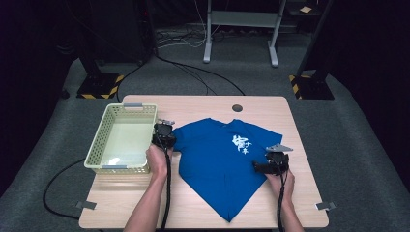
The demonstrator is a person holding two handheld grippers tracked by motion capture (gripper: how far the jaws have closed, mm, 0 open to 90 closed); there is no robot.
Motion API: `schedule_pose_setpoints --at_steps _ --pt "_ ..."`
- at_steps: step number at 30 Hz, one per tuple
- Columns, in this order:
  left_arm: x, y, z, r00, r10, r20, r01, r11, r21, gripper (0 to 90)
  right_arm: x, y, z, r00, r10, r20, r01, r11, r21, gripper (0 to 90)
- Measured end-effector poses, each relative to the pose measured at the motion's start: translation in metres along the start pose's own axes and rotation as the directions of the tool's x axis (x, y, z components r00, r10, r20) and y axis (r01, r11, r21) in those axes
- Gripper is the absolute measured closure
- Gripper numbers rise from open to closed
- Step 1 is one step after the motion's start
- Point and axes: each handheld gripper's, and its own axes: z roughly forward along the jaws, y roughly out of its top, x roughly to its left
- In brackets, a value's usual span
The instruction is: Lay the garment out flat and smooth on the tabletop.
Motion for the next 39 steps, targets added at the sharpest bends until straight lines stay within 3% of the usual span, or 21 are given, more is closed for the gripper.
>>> schedule_pose_setpoints --at_steps 3,5,7,12,17,22,28,34,39 --pt "-0.005 -0.002 0.000 0.9969 -0.035 0.070 0.037 0.9991 -0.021 55.6 0.000 0.000 0.000 1.0000 0.000 -0.001 0.000 1.000 0.000 7.0" --pt "-0.010 -0.006 0.005 0.9877 -0.074 0.138 0.076 0.9971 -0.010 46.6 0.000 0.000 0.000 1.0000 0.000 0.000 0.000 1.000 0.000 7.0" --pt "-0.015 -0.011 0.012 0.9827 -0.071 0.171 0.072 0.9974 0.000 41.2 0.000 0.000 0.000 1.0000 0.002 0.001 -0.002 1.000 0.001 7.1" --pt "-0.013 -0.021 0.031 0.9795 -0.105 0.172 0.098 0.9941 0.046 29.7 0.000 0.000 0.000 1.0000 0.002 0.002 -0.002 1.000 0.000 7.0" --pt "-0.005 -0.026 0.033 0.9811 -0.099 0.166 0.098 0.9951 0.015 27.6 0.000 0.000 0.000 1.0000 0.001 0.000 -0.001 1.000 0.002 6.9" --pt "0.000 -0.026 0.030 0.9777 -0.118 0.173 0.119 0.9929 0.007 17.3 0.000 0.000 0.000 1.0000 0.000 0.001 0.000 1.000 0.002 6.9" --pt "-0.016 -0.031 0.013 0.9740 -0.067 0.216 0.080 0.9954 -0.053 14.9 -0.001 0.000 0.000 1.0000 -0.001 -0.003 0.001 1.000 0.001 6.1" --pt "-0.029 -0.050 -0.006 0.9697 0.004 0.244 0.017 0.9961 -0.087 14.0 -0.001 0.000 0.000 1.0000 0.003 -0.001 -0.003 1.000 0.002 6.3" --pt "-0.033 -0.070 -0.019 0.9599 0.022 0.279 0.001 0.9965 -0.083 13.2 -0.002 0.000 0.000 1.0000 0.006 0.000 -0.006 1.000 0.001 6.6"
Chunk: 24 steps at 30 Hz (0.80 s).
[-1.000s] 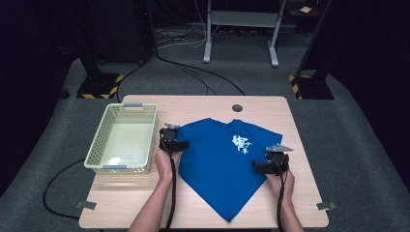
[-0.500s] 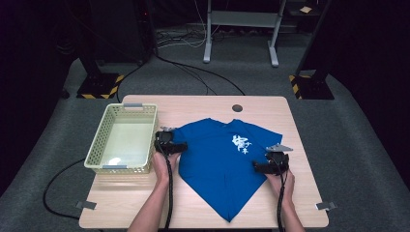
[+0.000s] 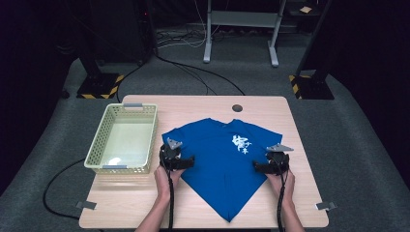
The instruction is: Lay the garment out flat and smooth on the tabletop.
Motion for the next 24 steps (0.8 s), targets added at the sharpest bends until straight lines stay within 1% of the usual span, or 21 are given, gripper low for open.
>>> schedule_pose_setpoints --at_steps 1,6,8,11,12,14,15,16,20,23,24 --pt "-0.001 -0.004 -0.002 1.0000 0.001 0.008 -0.001 1.0000 -0.001 13.1 0.000 0.000 0.000 1.0000 0.001 -0.001 -0.001 1.000 0.000 6.6" --pt "-0.012 -0.022 -0.015 0.9991 0.034 0.024 -0.034 0.9994 -0.003 12.9 0.000 0.000 0.000 1.0000 0.001 0.003 -0.001 1.000 -0.001 6.8" --pt "-0.015 -0.030 -0.018 0.9990 0.040 0.022 -0.040 0.9992 -0.003 12.6 0.000 0.000 0.000 1.0000 0.003 0.003 -0.003 1.000 0.000 6.8" --pt "-0.019 -0.040 -0.019 0.9980 0.062 0.007 -0.062 0.9980 0.004 12.4 0.000 0.000 0.000 1.0000 0.002 0.005 -0.002 1.000 -0.001 6.7" --pt "-0.020 -0.041 -0.020 0.9976 0.069 0.006 -0.069 0.9976 0.005 12.4 0.000 0.000 0.000 1.0000 0.002 0.005 -0.002 1.000 0.000 6.7" --pt "-0.022 -0.043 -0.023 0.9984 0.057 0.006 -0.057 0.9983 -0.014 12.2 0.000 0.000 0.000 1.0000 0.001 0.005 -0.001 1.000 0.000 6.7" --pt "-0.023 -0.043 -0.022 0.9976 0.070 -0.002 -0.070 0.9975 -0.005 12.2 0.001 0.000 0.000 1.0000 0.001 0.006 -0.001 1.000 0.000 6.7" --pt "-0.023 -0.043 -0.022 0.9973 0.073 -0.001 -0.073 0.9973 0.003 12.2 0.001 0.000 0.000 1.0000 0.001 0.006 -0.001 1.000 0.000 6.7" --pt "-0.024 -0.044 -0.021 0.9979 0.064 0.008 -0.064 0.9977 0.020 11.0 0.001 0.000 0.000 1.0000 0.001 0.006 -0.001 1.000 0.000 6.7" --pt "-0.027 -0.045 -0.022 0.9942 0.106 -0.019 -0.105 0.9937 0.037 10.5 0.001 0.000 0.000 1.0000 0.002 0.007 -0.002 1.000 0.000 6.7" --pt "-0.028 -0.045 -0.022 0.9948 0.100 -0.020 -0.099 0.9944 0.037 10.6 0.001 0.000 0.000 1.0000 0.005 0.007 -0.005 1.000 0.001 6.7"
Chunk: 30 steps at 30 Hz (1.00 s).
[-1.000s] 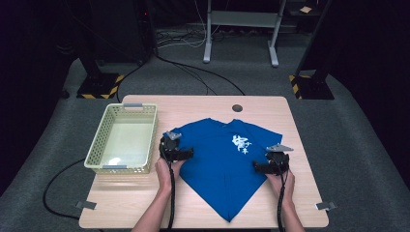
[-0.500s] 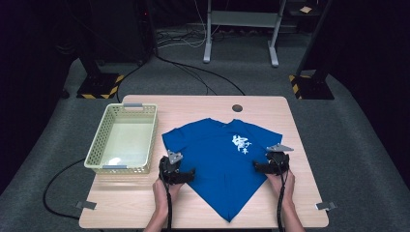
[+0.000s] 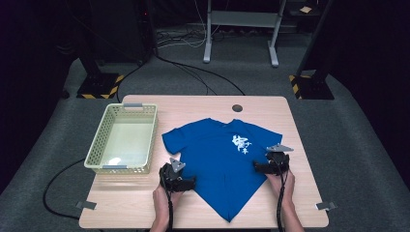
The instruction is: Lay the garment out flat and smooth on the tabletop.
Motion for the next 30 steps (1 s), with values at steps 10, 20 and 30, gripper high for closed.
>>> schedule_pose_setpoints --at_steps 10,20,30 --pt "0.000 0.000 0.000 1.0000 0.001 -0.001 -0.001 1.0000 0.001 10.4 -0.001 0.001 -0.002 0.9998 0.020 -0.005 -0.020 1.000 0.002 5.3" --pt "0.000 0.000 0.000 1.0000 0.000 0.000 0.000 1.0000 0.000 10.5 0.043 0.008 -0.034 0.9954 -0.019 -0.093 0.019 1.000 -0.007 7.6" --pt "0.000 0.000 0.000 1.0000 0.004 0.000 -0.004 1.0000 0.002 10.5 0.102 0.007 -0.028 0.9791 -0.098 -0.179 0.100 0.995 0.003 15.1"
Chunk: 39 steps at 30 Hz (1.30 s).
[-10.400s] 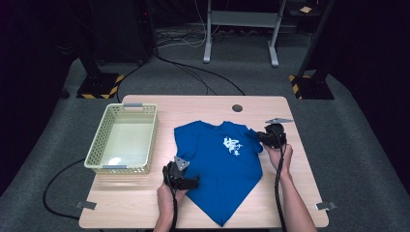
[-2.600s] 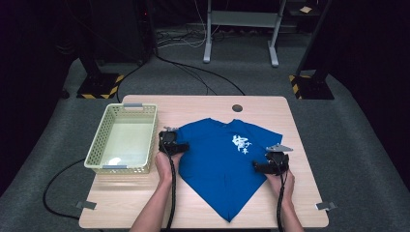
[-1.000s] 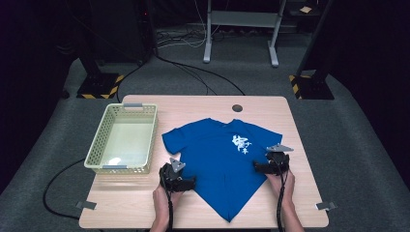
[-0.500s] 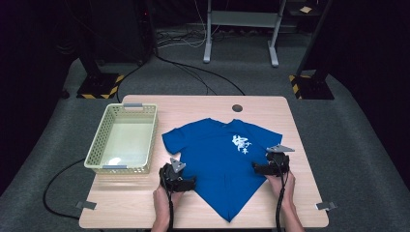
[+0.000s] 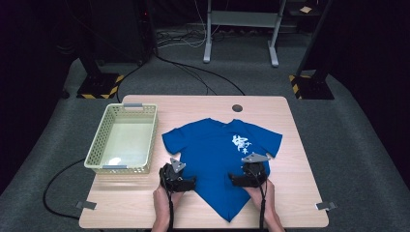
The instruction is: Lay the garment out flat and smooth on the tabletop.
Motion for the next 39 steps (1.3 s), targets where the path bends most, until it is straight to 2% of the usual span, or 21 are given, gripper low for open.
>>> schedule_pose_setpoints --at_steps 2,7,10,14,15,18,19,20,22,25,28,39 --pt "0.000 0.000 0.000 1.0000 -0.004 0.000 0.004 1.0000 -0.002 10.5 0.006 0.000 0.005 1.0000 -0.009 -0.003 0.009 1.000 0.016 16.6" --pt "0.000 0.000 0.000 1.0000 -0.004 0.000 0.004 1.0000 -0.001 10.5 0.013 -0.003 0.014 0.9998 -0.018 -0.006 0.018 0.999 0.033 28.3" --pt "0.000 0.000 0.000 1.0000 -0.003 0.000 0.003 1.0000 -0.002 10.6 0.015 -0.004 0.015 0.9998 -0.002 -0.019 0.003 1.000 0.030 35.7" --pt "0.000 0.000 0.000 1.0000 -0.004 0.000 0.004 1.0000 -0.002 10.6 0.020 -0.006 0.018 0.9992 -0.034 -0.021 0.035 0.999 0.026 43.3" --pt "0.000 0.000 0.000 1.0000 -0.004 0.000 0.004 1.0000 -0.001 10.6 0.020 -0.006 0.018 0.9992 -0.034 -0.021 0.035 0.999 0.026 43.3" --pt "0.000 0.000 0.000 1.0000 -0.003 0.000 0.003 1.0000 -0.002 10.6 0.022 -0.007 0.017 0.9986 -0.046 -0.028 0.047 0.999 0.019 52.9" --pt "0.000 0.000 0.000 1.0000 -0.003 0.000 0.003 1.0000 -0.001 10.6 0.023 -0.008 0.016 0.9978 -0.063 -0.019 0.063 0.998 0.019 58.8" --pt "0.000 0.000 0.000 1.0000 -0.003 0.000 0.003 1.0000 -0.001 10.6 0.023 -0.008 0.016 0.9978 -0.063 -0.019 0.063 0.998 0.019 58.8" --pt "0.000 0.000 0.000 1.0000 -0.003 0.000 0.003 1.0000 -0.002 10.7 0.021 -0.009 0.014 0.9981 -0.058 -0.022 0.058 0.998 0.018 65.7" --pt "0.000 0.000 0.000 1.0000 -0.003 0.000 0.003 1.0000 -0.002 10.7 0.019 -0.009 0.013 0.9979 -0.060 -0.025 0.060 0.998 0.019 69.6" --pt "0.000 0.000 0.000 1.0000 -0.003 0.001 0.003 1.0000 -0.002 10.7 0.016 -0.012 0.011 0.9980 -0.053 -0.033 0.054 0.998 0.011 80.2" --pt "0.000 0.000 0.000 1.0000 -0.002 0.003 0.002 1.0000 -0.003 11.0 0.010 -0.016 0.000 0.9988 -0.029 -0.040 0.028 0.999 -0.020 83.9"
